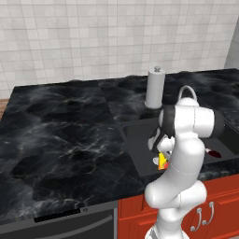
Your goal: Move any existing items from the left basin to the right basin for drying. Then move the cup from the counter to the left basin of the sink for washing.
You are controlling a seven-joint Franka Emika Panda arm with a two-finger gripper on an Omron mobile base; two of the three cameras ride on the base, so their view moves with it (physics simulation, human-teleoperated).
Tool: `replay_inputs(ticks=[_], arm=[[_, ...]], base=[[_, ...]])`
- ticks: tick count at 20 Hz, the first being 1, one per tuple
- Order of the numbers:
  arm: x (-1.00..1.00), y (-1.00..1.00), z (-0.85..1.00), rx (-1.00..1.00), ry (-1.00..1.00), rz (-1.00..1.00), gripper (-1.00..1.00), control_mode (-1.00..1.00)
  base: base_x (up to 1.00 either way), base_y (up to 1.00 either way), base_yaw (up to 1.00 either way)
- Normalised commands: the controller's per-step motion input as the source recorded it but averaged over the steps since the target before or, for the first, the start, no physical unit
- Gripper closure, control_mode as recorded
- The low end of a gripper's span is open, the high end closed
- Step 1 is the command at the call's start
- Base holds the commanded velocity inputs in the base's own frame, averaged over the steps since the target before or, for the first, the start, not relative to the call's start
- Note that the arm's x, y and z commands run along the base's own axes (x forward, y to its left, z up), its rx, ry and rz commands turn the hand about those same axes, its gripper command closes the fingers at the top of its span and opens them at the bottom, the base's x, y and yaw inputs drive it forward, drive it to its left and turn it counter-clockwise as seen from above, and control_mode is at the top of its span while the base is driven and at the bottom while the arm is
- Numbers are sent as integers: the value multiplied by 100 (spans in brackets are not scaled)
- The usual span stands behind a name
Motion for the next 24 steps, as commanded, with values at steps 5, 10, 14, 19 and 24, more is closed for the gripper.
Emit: replay_inputs(ticks=[5,10,14,19,24], arm=[[-26,0,-13,0,-10,-1,100,-100],[-19,0,-14,0,-6,-1,-100,-100],[-14,0,-1,0,-1,0,-100,-100],[-25,0,0,0,-1,-1,-100,-100],[-26,0,3,0,0,-2,-100,-100]], base=[[0,0,0],[0,0,0],[0,0,0],[0,0,0],[0,0,0]])
